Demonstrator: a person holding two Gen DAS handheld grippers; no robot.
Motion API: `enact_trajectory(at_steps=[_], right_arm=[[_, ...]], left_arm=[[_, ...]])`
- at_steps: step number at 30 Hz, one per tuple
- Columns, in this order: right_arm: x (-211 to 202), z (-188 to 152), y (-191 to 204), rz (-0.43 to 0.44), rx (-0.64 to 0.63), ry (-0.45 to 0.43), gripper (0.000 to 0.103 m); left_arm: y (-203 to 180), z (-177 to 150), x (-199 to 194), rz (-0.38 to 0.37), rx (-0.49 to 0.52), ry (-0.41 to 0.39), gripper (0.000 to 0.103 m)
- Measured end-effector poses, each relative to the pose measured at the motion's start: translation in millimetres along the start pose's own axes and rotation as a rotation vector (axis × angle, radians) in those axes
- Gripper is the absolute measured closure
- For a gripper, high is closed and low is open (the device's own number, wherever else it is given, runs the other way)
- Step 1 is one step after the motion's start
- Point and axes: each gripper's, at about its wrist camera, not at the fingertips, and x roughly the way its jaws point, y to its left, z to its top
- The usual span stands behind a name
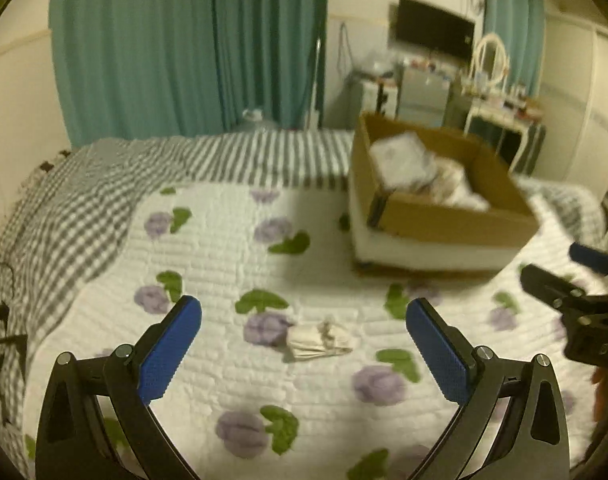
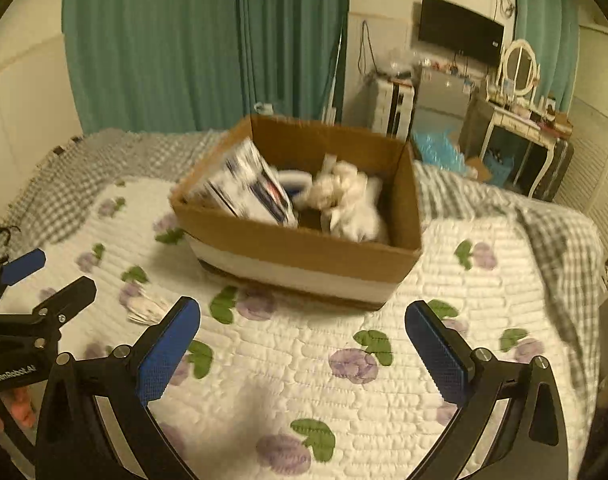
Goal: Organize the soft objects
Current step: 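Move the left tool back toward the cream lace cloth bundle on the quilt, then grasp the cream lace cloth bundle with the left gripper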
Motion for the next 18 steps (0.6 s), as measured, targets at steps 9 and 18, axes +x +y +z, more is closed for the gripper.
enact_trajectory(at_steps=[9,18], right_arm=[[63.9,-20.1,-4.2,0.021,-0.007,0.079,0.0],[86.9,-38.8,3.6,0.027,-0.025,0.128,0.0]], left_arm=[[-6.4,-25.4,73.0,0.02,0.006,0.148,0.0],[-10.8,-42.7,93.4,0.001,0.004,0.202,0.013]])
